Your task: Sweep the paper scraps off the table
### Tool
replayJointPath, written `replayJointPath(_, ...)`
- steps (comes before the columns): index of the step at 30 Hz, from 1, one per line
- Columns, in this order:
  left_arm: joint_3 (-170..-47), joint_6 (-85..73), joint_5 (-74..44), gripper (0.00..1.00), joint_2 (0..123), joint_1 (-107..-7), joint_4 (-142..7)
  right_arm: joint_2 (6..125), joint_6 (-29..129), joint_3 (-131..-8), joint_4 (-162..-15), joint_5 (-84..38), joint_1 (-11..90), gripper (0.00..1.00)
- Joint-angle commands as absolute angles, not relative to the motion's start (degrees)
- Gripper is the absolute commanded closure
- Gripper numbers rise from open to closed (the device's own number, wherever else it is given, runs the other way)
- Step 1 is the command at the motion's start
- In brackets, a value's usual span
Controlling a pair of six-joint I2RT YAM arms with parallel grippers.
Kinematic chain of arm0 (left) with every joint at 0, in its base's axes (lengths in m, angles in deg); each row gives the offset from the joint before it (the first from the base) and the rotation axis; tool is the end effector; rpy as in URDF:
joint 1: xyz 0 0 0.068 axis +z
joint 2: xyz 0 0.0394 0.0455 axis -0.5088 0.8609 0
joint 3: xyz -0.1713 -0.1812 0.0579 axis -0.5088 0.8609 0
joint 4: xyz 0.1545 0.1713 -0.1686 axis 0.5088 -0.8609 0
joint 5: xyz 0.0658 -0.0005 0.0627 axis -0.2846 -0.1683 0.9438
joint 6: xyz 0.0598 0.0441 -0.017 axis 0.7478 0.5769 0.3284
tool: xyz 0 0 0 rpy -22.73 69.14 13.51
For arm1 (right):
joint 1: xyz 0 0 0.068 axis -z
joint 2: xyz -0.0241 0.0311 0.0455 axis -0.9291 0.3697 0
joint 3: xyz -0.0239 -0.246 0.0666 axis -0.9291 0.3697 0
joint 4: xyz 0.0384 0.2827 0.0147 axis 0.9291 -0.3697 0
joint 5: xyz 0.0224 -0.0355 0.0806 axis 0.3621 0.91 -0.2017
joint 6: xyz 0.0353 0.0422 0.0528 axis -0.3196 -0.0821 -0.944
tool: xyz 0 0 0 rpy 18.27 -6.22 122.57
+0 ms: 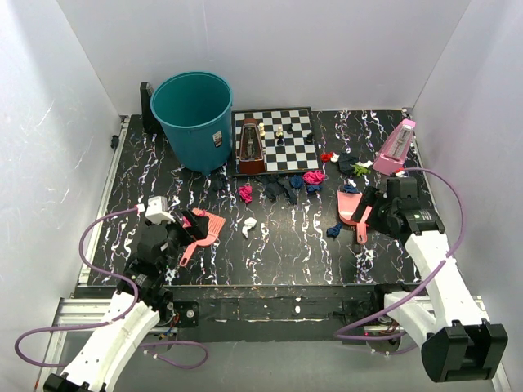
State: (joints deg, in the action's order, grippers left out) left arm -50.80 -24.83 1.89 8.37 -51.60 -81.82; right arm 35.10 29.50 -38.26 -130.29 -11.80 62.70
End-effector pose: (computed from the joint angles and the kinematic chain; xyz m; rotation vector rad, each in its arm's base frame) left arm 0.1874 -0.0616 0.1825 -0.2682 1.9264 -0.4632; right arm 0.2301 0.0185 0.2303 0.4868 2.3788 0.1847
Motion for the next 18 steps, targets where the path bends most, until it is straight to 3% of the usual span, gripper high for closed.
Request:
replayJointPath(1,-50.2,-24.3,1.6,0.02,7.0,-51.7,-81.1,37.9,30.1,-40.0,-129.0,-11.4,60.4,0.08)
replayJointPath(18,-50.7,-25.3,4.1,0.02,6.9,-51.7,-82.9,57.0,28.0,-41.9,-129.4,-5.5,59.4,0.18)
